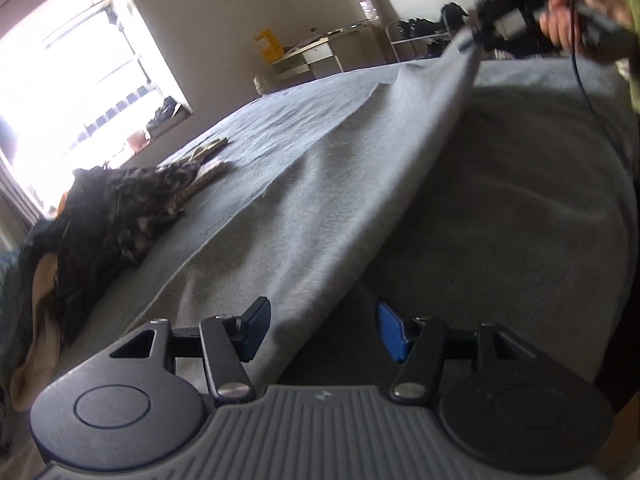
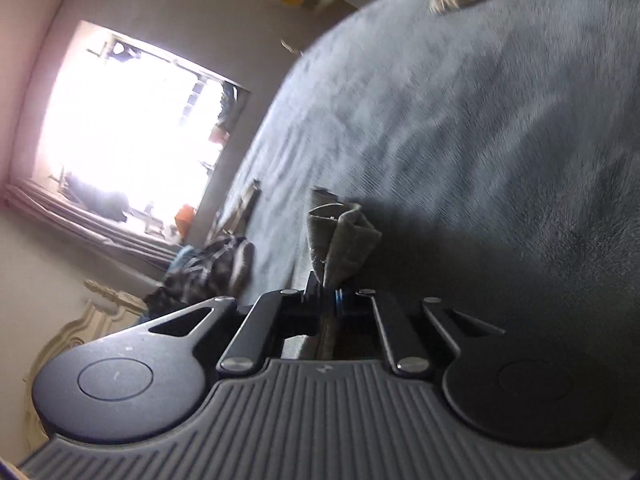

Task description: Fold clothes

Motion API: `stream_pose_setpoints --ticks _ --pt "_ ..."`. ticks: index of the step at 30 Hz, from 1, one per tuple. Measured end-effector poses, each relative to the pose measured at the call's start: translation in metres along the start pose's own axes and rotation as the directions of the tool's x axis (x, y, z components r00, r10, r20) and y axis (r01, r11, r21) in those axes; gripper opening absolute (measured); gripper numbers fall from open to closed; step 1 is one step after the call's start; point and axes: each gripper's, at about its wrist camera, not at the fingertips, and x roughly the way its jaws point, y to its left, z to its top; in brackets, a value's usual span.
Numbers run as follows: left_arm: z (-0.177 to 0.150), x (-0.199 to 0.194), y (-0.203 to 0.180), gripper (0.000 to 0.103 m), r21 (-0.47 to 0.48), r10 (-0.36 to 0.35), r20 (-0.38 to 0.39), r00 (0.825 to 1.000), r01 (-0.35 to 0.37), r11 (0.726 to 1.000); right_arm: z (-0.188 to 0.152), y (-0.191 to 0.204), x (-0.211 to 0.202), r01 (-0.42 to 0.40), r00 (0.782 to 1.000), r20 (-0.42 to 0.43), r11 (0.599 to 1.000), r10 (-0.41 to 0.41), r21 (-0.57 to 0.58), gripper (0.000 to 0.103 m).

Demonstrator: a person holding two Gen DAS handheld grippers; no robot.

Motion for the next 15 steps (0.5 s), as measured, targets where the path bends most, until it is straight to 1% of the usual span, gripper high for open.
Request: stream_pose_setpoints --ticks 3,5,8,10,12,15 --pt "0.003 0.011 -0.01 0.058 0.044 0.015 0.004 1.0 -0.015 0.999 0.003 -0.006 0.0 0.018 1.0 -0.01 0.999 -0.018 0.048 0.005" --pt "0.005 0.017 -0.014 0.057 0.061 0.03 0.001 1.0 -0.03 0.998 0.005 -0.002 -0.006 0.0 1.0 -0.004 0.999 0.0 0.051 0.005" --pt "0.007 0.019 -0.012 0.057 0.038 0.017 0.005 1.0 -0.017 0.999 0.007 0.007 -0.018 -0.025 1.0 0.019 1.0 0.025 0.009 0.005" --pt "0.006 0.02 -0.01 0.056 0.021 0.006 0.003 1.0 -0.006 1.0 0.005 0.004 -0.02 -0.006 1.0 0.024 1.0 0.006 0.001 0.005" --pt "0.004 0.019 -0.006 0.056 0.002 -0.01 -0.001 1.0 0.01 1.0 0.0 -0.009 -0.017 0.029 0.999 0.022 0.999 -0.03 0.012 0.005" --pt "0.0 0.015 0.002 0.055 -0.032 -0.042 -0.01 0.999 0.042 0.999 -0.005 -0.022 -0.02 0.042 0.998 0.035 0.999 -0.043 0.026 0.004"
